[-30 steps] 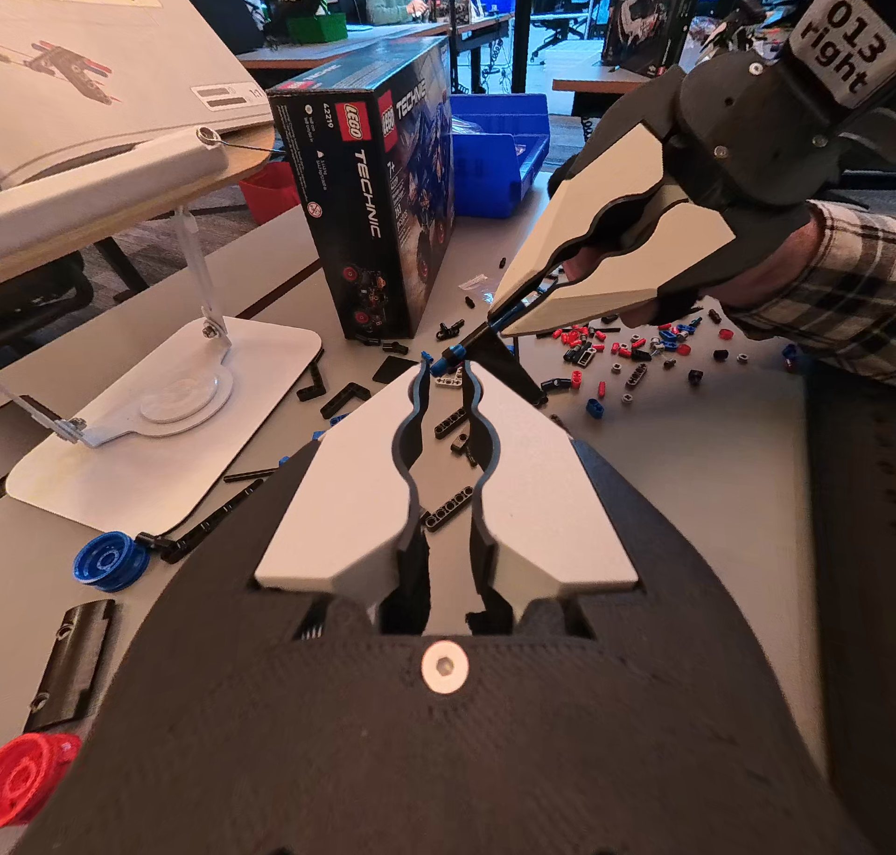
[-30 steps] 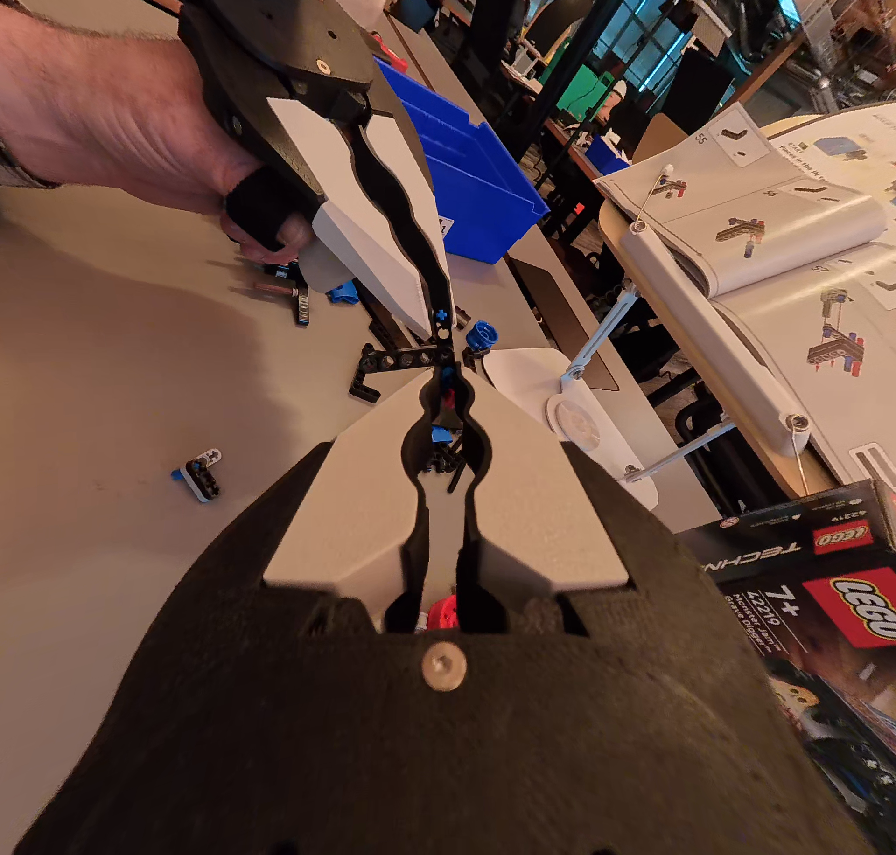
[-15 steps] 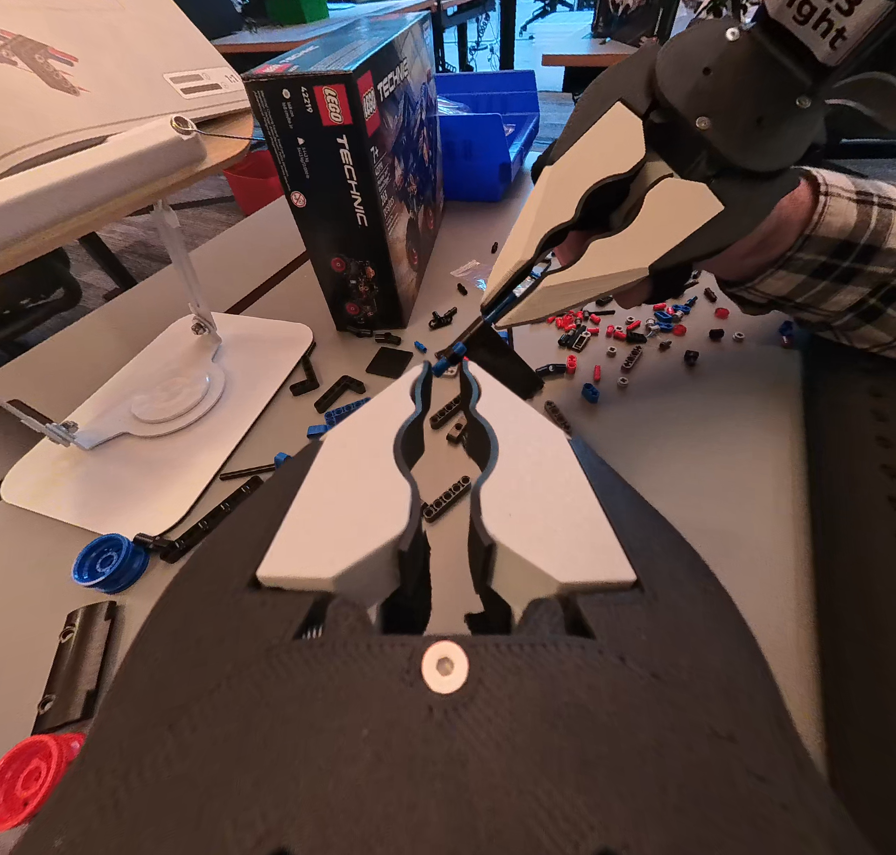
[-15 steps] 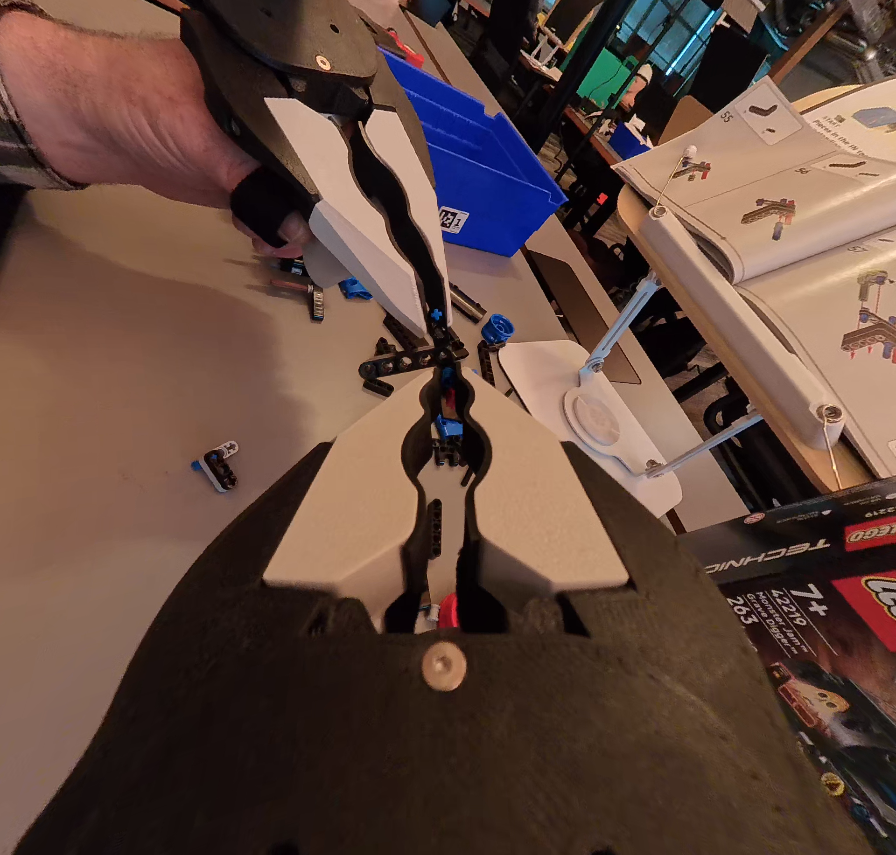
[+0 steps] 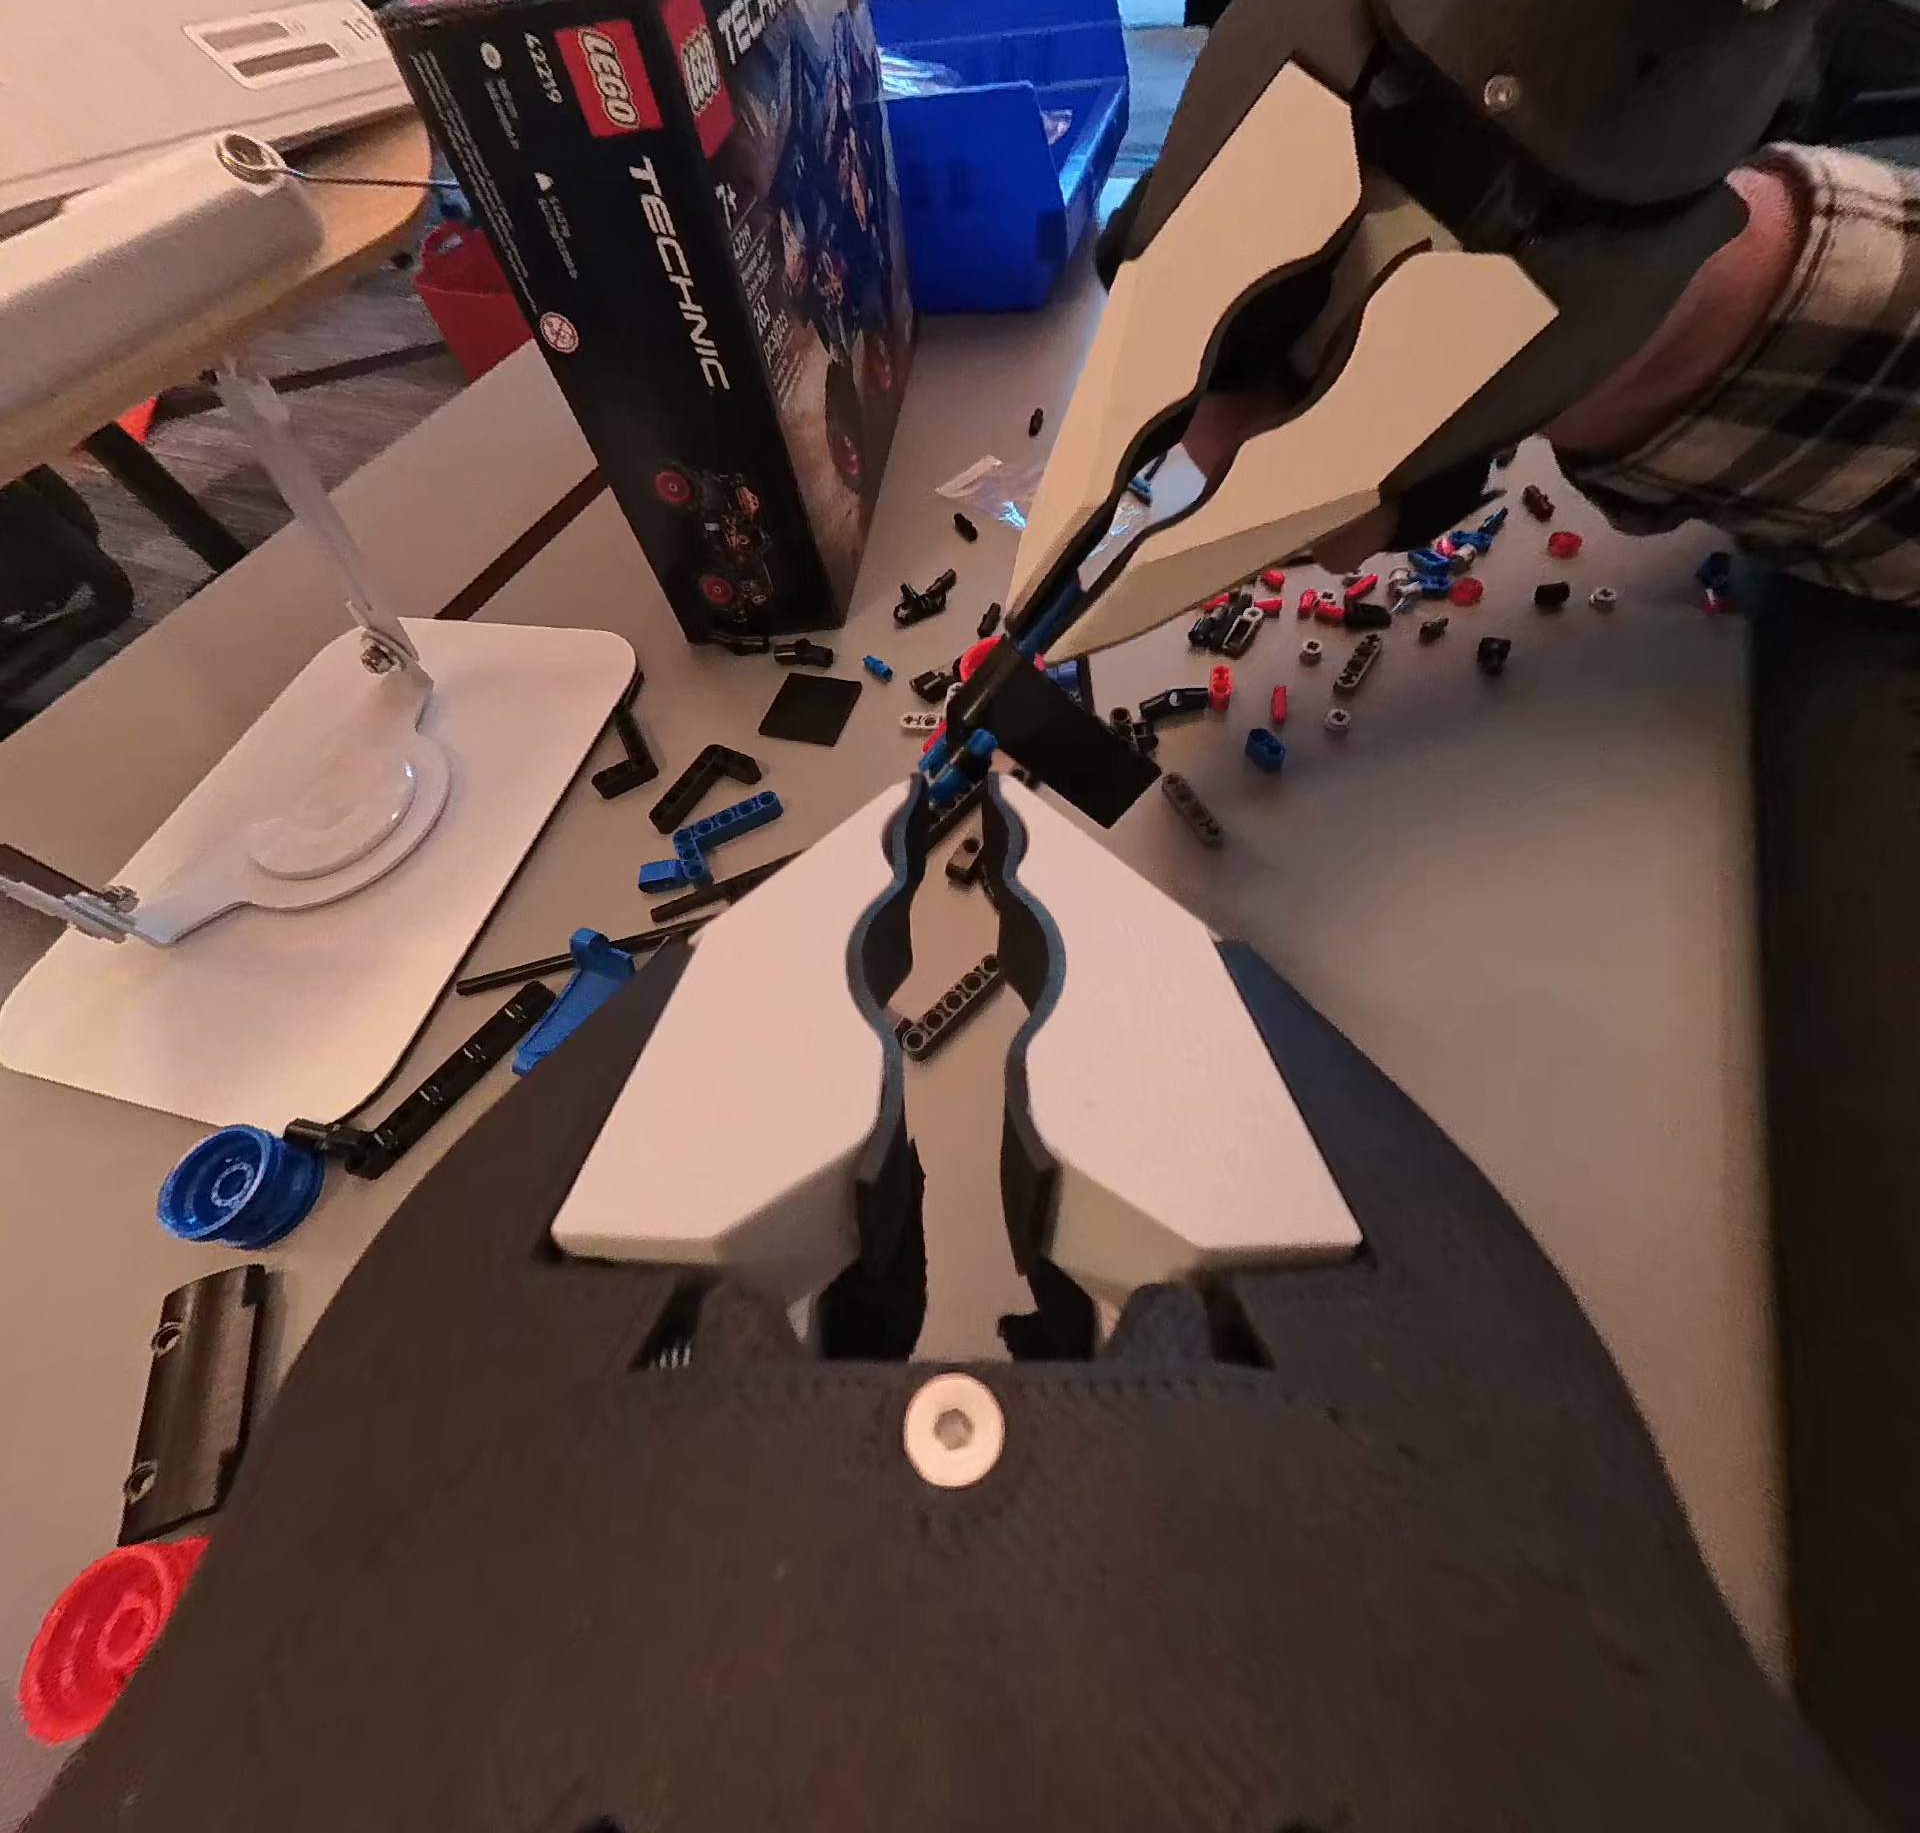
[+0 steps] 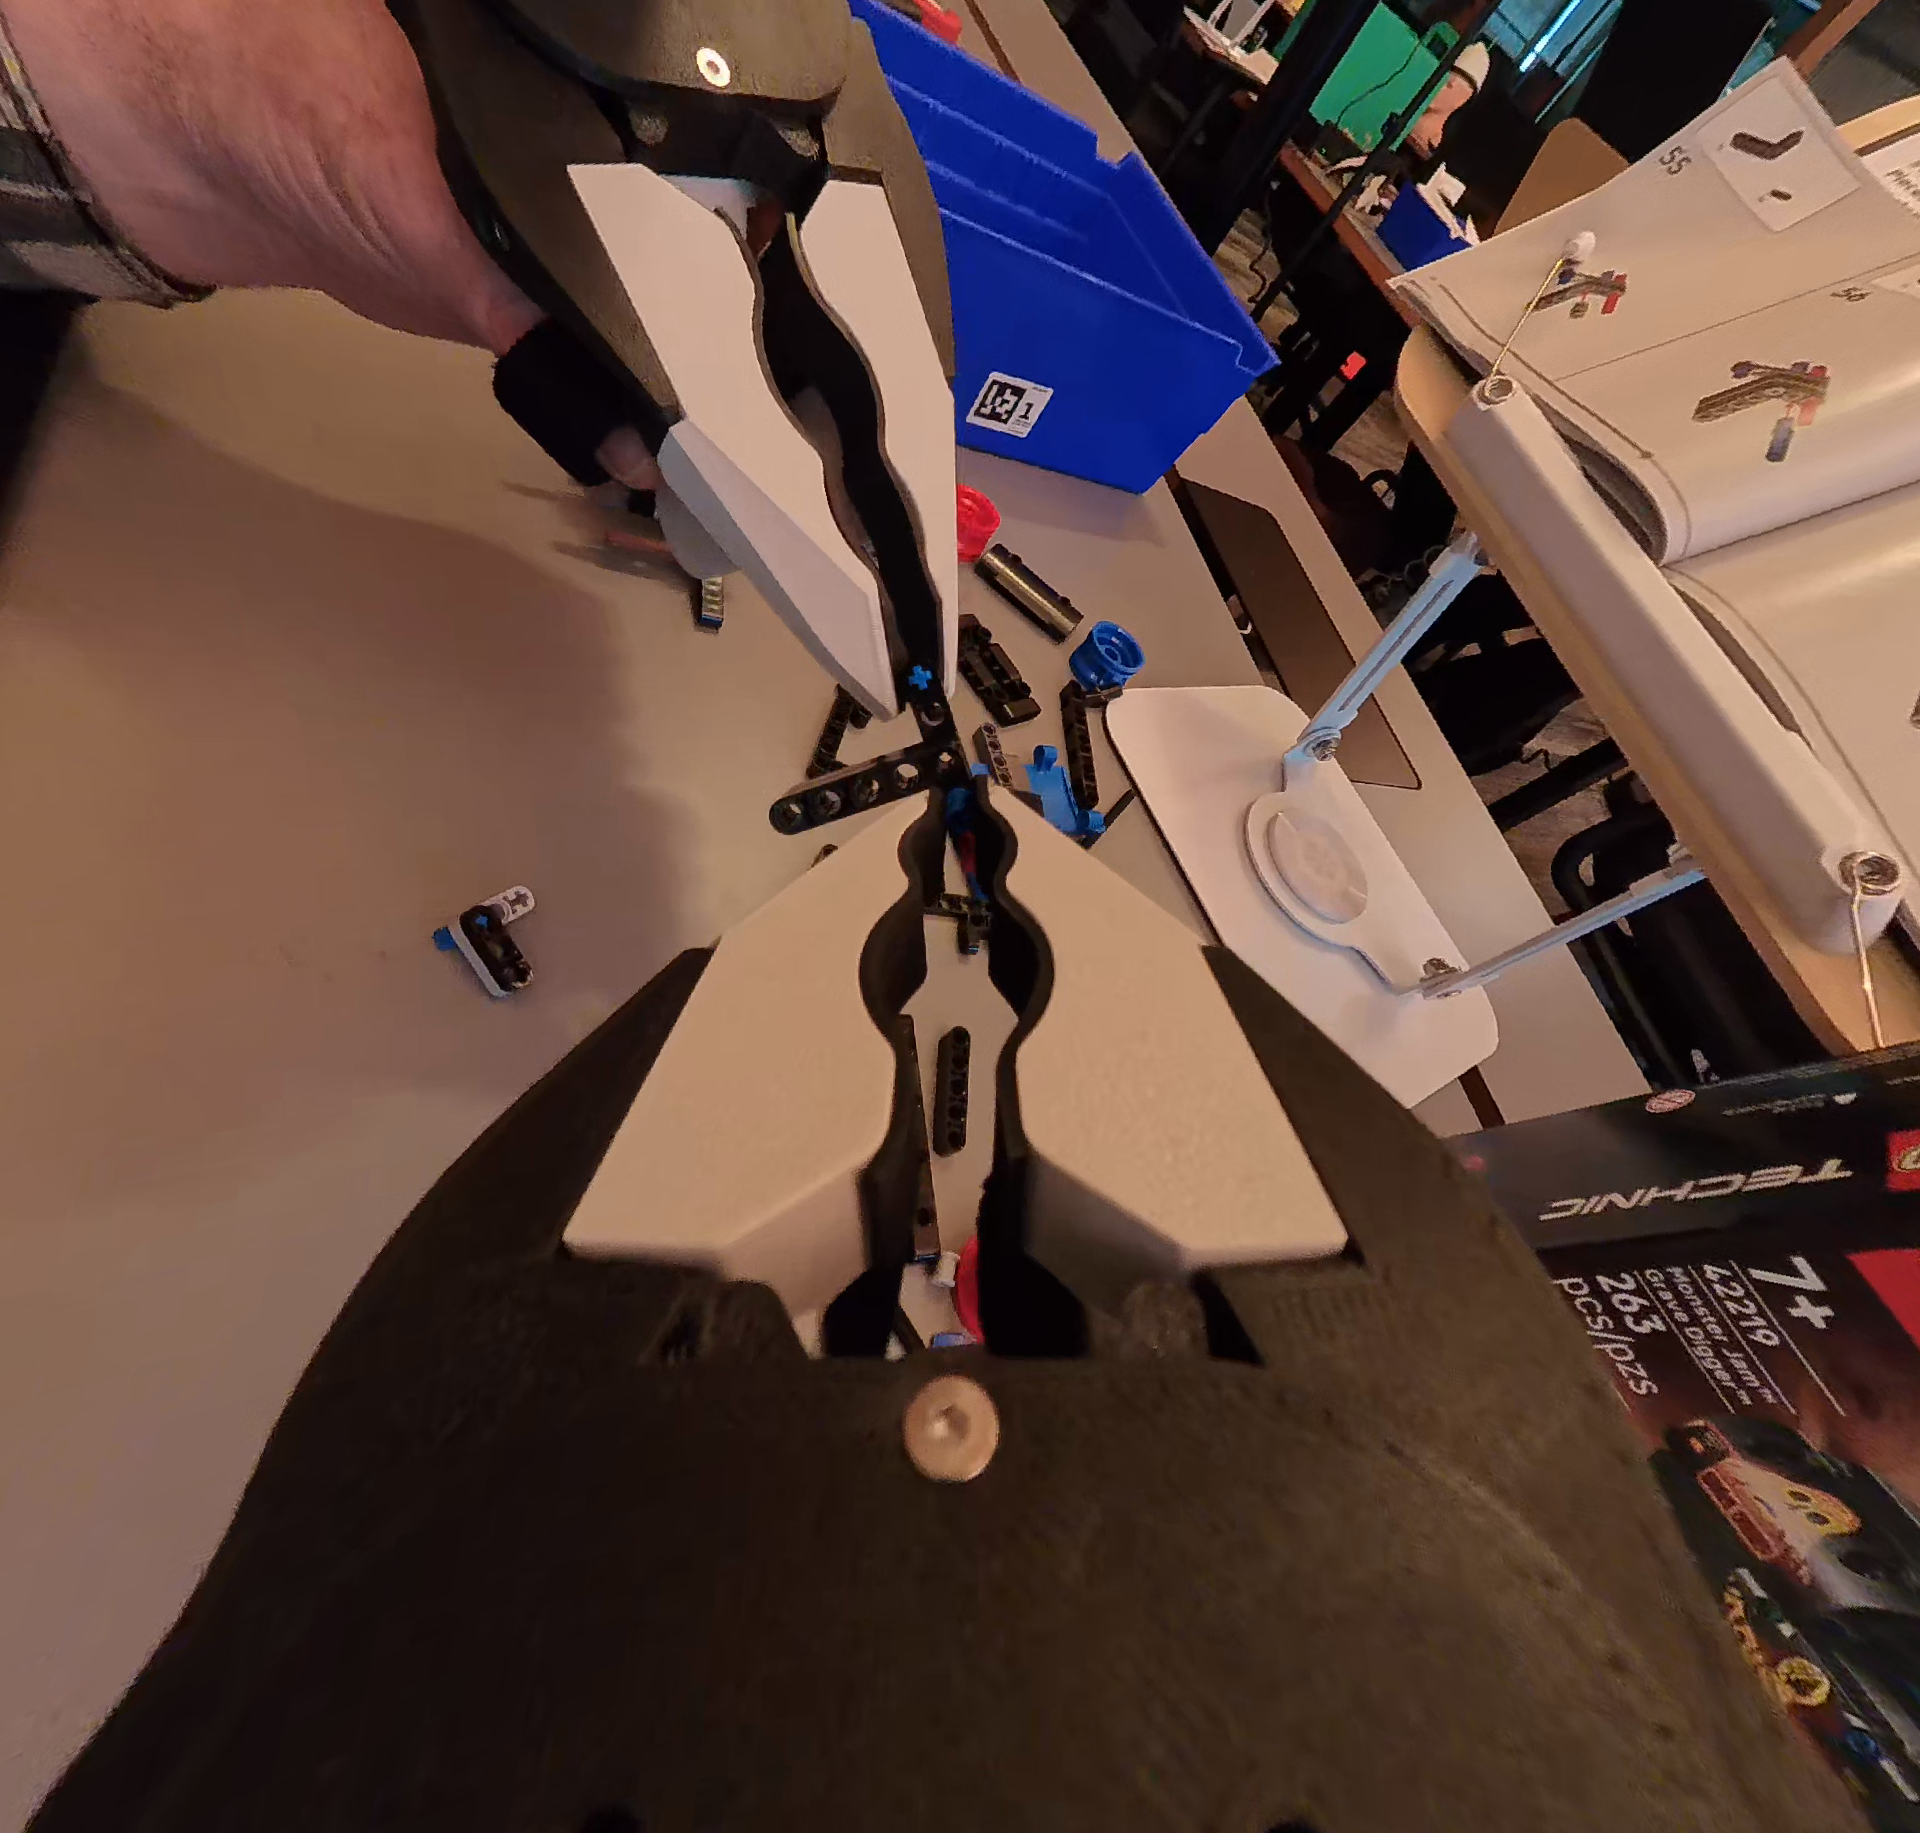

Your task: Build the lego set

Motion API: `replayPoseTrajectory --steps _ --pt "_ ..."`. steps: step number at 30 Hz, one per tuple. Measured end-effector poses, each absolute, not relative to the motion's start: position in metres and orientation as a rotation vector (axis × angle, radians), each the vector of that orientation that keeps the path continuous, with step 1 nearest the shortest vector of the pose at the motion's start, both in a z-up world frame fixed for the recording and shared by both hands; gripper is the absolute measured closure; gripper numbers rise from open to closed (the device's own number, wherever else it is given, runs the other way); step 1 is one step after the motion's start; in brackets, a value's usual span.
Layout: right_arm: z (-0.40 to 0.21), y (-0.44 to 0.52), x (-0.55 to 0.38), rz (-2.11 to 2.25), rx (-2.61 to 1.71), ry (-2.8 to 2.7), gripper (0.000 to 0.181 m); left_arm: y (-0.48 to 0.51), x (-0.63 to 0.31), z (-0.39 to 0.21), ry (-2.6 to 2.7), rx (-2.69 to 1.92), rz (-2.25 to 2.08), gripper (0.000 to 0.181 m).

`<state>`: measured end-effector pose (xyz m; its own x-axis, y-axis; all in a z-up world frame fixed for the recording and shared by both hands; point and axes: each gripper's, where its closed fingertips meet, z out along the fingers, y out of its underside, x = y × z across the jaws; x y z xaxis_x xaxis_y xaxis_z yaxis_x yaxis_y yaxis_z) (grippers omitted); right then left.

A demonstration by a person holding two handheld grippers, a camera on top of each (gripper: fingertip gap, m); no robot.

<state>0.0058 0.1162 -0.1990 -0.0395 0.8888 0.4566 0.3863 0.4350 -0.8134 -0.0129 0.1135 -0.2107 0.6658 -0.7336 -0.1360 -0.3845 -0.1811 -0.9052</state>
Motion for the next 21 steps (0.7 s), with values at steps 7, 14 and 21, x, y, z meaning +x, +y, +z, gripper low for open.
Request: replayPoseTrajectory --steps 7,14,21 --pt "-0.204 0.116 0.006 0.581 -1.140 -1.657 0.179 0.113 -0.013 -0.216 0.918 -1.817 -0.370 0.173" --pt "-0.208 0.116 0.006 0.558 -1.147 -1.680 0.179 0.113 -0.013 -0.222 0.948 -1.840 -0.342 0.173" --pt "-0.211 0.116 0.007 0.555 -1.152 -1.691 0.179 0.112 -0.013 -0.225 0.963 -1.849 -0.333 0.173"
